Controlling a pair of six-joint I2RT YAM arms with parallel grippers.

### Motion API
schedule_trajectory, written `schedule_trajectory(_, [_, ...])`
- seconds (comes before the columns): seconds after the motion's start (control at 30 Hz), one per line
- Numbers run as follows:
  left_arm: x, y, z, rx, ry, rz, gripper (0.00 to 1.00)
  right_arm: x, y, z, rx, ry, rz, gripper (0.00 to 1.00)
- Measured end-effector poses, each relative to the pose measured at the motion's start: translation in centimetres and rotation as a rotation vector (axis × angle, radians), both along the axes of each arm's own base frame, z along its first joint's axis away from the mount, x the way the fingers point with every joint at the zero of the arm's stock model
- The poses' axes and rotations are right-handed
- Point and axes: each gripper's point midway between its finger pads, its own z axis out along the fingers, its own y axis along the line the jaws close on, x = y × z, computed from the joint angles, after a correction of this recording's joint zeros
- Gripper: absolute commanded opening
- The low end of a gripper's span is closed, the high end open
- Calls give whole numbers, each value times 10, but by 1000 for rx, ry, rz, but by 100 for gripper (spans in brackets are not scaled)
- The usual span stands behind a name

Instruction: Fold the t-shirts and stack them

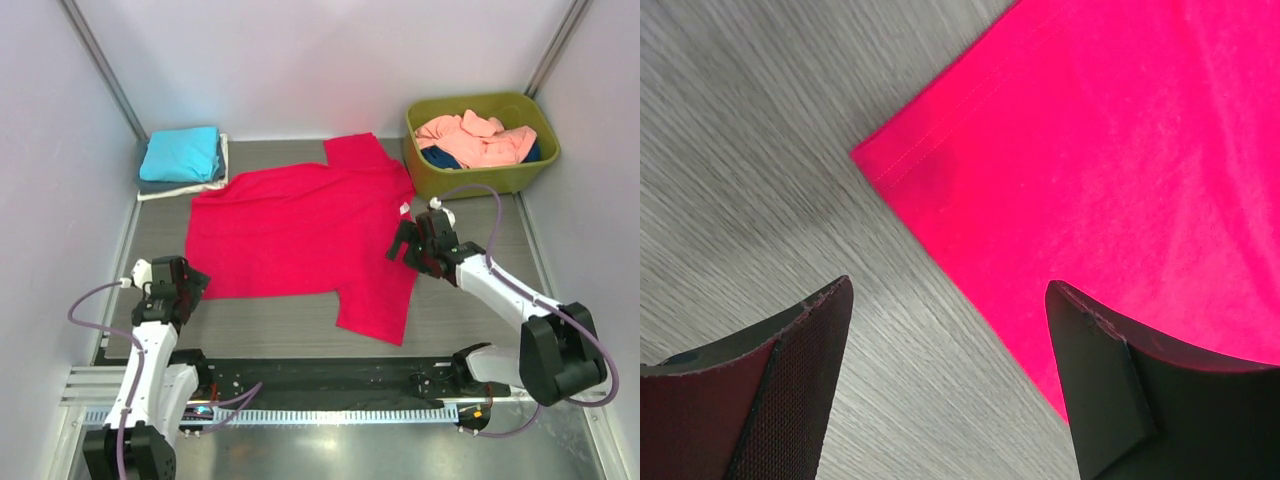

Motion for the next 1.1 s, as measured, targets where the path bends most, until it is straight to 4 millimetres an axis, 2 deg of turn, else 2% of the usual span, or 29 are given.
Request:
schedule_trajectory(0.07, [0,0,-5,-12,19,16,80,-17,-1,-13,14,32,7,96])
schedule_trajectory(0.13, [-1,0,-16,-20,60,28,80,-27,-3,-15,24,32,5,97])
schedule_trajectory(0.23, [-6,1,-42,-27,142,47,74,-35,-6,-2,49,-25,-5,97])
schedule_trajectory(0.37, [11,5,-40,-31,104,65,64,-43,-11,13,74,-78,-38,96])
schedule_trajectory(0.47, [17,9,-42,-28,101,75,47,-56,-16,9,91,-79,-67,96])
schedule_trajectory(0.57, [23,11,-44,-29,101,84,28,-74,-21,-9,100,-29,-95,94])
schedule_trajectory(0.6, [23,11,-46,-28,106,80,19,-81,-22,-17,99,-3,-102,93])
schedule_trajectory(0.73, [24,11,-48,-32,112,74,2,-107,-21,-44,87,97,-109,92])
schedule_trajectory(0.8, [25,10,-48,-34,112,68,0,-119,-19,-53,78,133,-103,92])
schedule_trajectory(1.1, [24,5,-48,-41,88,26,0,-143,0,-55,109,138,-58,79])
